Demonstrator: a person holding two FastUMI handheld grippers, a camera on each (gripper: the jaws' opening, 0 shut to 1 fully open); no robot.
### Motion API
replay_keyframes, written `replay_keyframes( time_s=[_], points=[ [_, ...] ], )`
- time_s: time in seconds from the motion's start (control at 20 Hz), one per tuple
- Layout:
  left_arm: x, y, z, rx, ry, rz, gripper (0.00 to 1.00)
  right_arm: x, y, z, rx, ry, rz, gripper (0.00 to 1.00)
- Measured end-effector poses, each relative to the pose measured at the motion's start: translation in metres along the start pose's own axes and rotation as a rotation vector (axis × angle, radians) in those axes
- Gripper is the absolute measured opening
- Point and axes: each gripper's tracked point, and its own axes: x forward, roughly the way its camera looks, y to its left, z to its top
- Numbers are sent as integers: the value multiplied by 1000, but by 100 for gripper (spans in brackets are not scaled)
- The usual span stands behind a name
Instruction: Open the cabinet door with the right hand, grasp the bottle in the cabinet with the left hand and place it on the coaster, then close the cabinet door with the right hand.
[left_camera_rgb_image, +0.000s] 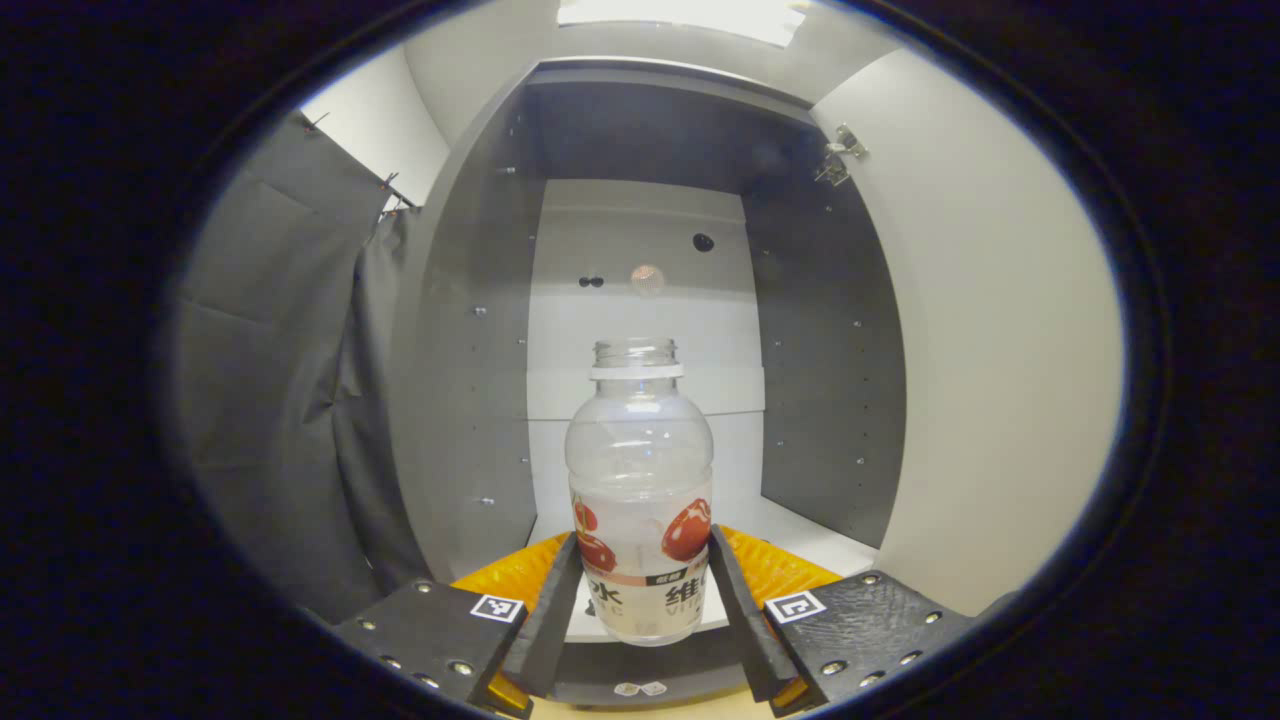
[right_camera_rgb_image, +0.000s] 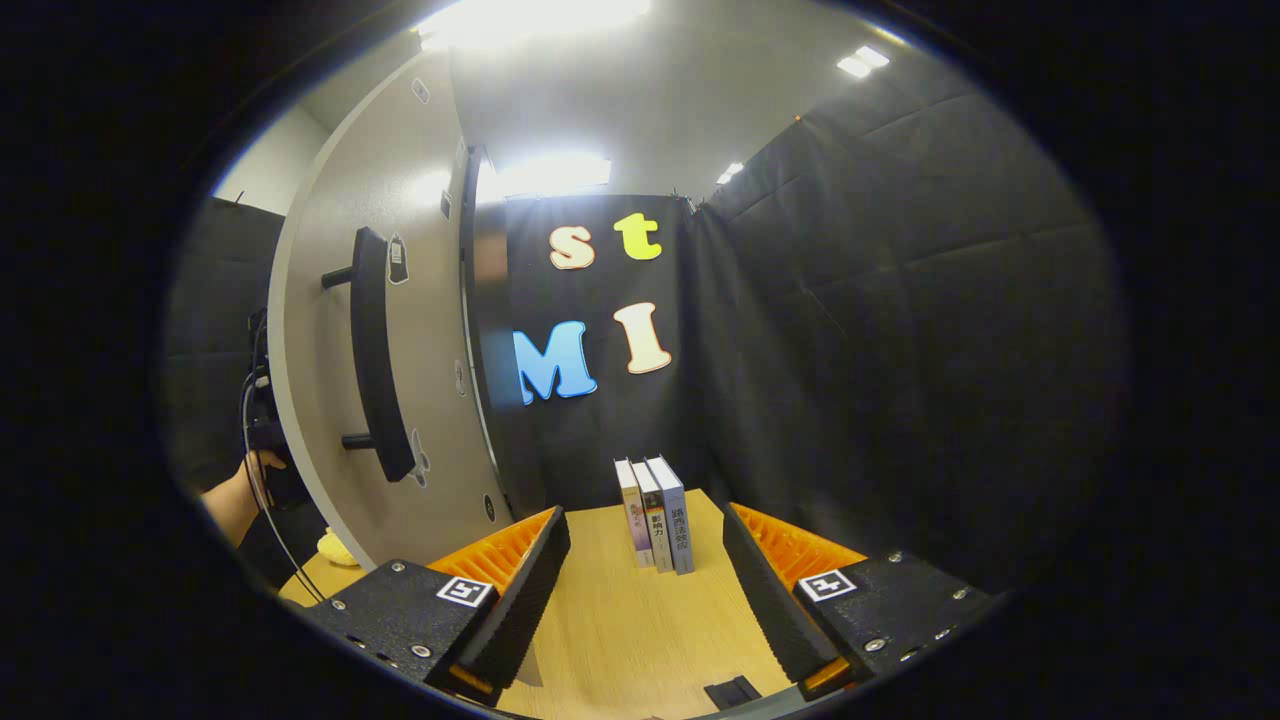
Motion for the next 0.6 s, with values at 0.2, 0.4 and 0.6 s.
replay_keyframes(
  time_s=[0.2, 0.4, 0.6],
  points=[
    [-42, 14, -12, -8, 5, 18, 72, 4, 8, 2, -8, -11, 12, 95],
    [-82, 23, -35, -7, 7, 28, 76, 7, 14, 1, 2, -6, 17, 95],
    [-114, 33, -72, -30, 59, 44, 72, 8, 18, 1, 11, -9, 13, 95]
  ],
)
